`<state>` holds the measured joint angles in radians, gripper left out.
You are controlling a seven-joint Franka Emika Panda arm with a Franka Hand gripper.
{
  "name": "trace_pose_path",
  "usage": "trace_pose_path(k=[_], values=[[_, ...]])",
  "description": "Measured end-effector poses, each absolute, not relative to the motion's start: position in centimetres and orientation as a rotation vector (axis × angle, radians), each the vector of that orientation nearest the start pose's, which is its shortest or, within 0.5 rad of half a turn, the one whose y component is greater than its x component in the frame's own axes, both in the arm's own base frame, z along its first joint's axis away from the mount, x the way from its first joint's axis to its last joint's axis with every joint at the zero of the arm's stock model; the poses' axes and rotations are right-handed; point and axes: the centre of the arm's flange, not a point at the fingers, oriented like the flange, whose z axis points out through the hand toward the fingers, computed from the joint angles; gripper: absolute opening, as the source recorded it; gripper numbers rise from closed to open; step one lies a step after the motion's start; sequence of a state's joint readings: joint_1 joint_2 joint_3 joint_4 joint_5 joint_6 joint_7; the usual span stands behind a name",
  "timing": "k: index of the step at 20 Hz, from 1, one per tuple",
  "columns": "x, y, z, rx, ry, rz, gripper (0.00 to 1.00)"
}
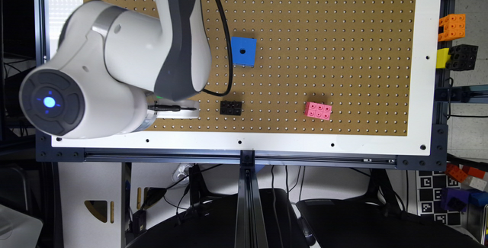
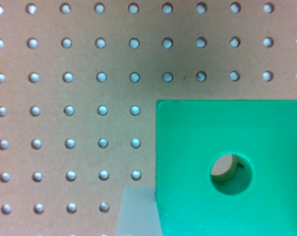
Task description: Pick up green block.
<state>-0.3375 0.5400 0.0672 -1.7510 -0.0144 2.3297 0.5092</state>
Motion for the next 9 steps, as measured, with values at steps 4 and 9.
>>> trace_pose_path(k=[4,9], values=[[64.1,-18.2,29.0,-2.882,1.183,-0.059,0.0],[64.1,-18.2,29.5,-2.883,1.183,-0.059,0.0]])
